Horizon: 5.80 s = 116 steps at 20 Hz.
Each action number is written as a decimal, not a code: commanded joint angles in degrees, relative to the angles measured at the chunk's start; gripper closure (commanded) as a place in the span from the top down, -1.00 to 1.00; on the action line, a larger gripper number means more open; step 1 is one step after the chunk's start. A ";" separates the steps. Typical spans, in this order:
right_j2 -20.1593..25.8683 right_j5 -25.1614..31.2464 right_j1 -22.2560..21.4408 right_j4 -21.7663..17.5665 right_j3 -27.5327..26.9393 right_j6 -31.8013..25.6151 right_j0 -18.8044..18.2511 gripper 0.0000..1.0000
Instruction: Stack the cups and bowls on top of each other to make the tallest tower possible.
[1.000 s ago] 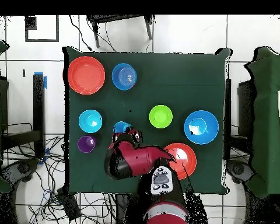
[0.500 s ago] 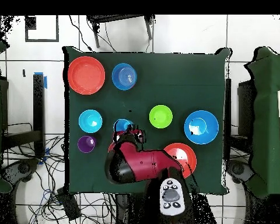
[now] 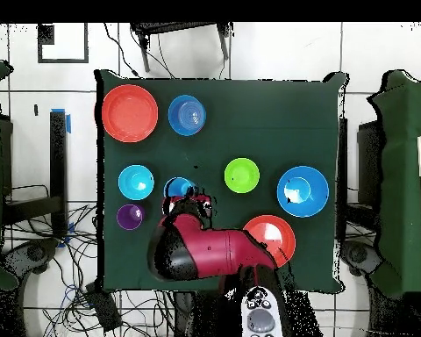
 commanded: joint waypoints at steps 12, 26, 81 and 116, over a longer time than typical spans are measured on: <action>9.51 17.89 -5.65 8.67 3.92 4.94 -1.15 -1.00; 5.74 15.09 3.54 5.66 -2.40 4.62 0.75 -1.00; 5.07 17.37 16.24 5.52 -17.70 2.49 1.71 -1.00; 5.77 30.12 12.50 7.21 -24.86 2.01 2.22 -1.00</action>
